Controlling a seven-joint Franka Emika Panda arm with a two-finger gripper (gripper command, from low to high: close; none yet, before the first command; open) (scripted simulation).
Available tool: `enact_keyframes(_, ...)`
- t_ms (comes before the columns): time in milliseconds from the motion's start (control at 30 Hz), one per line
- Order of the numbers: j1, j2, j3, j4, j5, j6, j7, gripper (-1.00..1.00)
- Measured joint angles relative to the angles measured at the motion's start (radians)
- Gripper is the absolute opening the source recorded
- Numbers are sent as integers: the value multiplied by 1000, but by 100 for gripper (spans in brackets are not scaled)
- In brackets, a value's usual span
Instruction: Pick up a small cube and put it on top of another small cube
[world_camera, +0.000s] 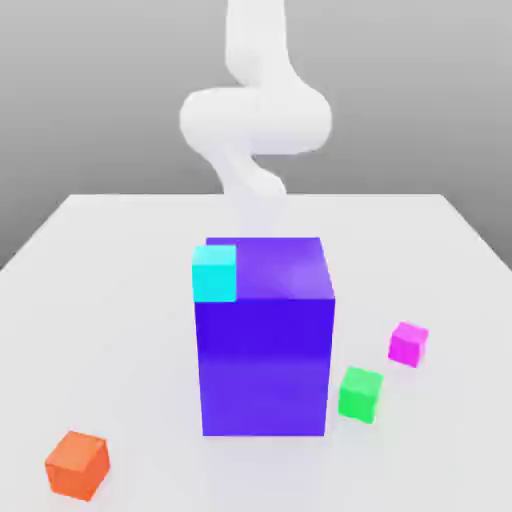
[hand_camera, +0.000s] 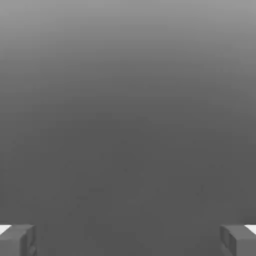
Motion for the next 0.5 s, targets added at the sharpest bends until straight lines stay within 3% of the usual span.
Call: enact_keyframes(500, 417, 305, -67, -268, 27, 245, -706, 0)
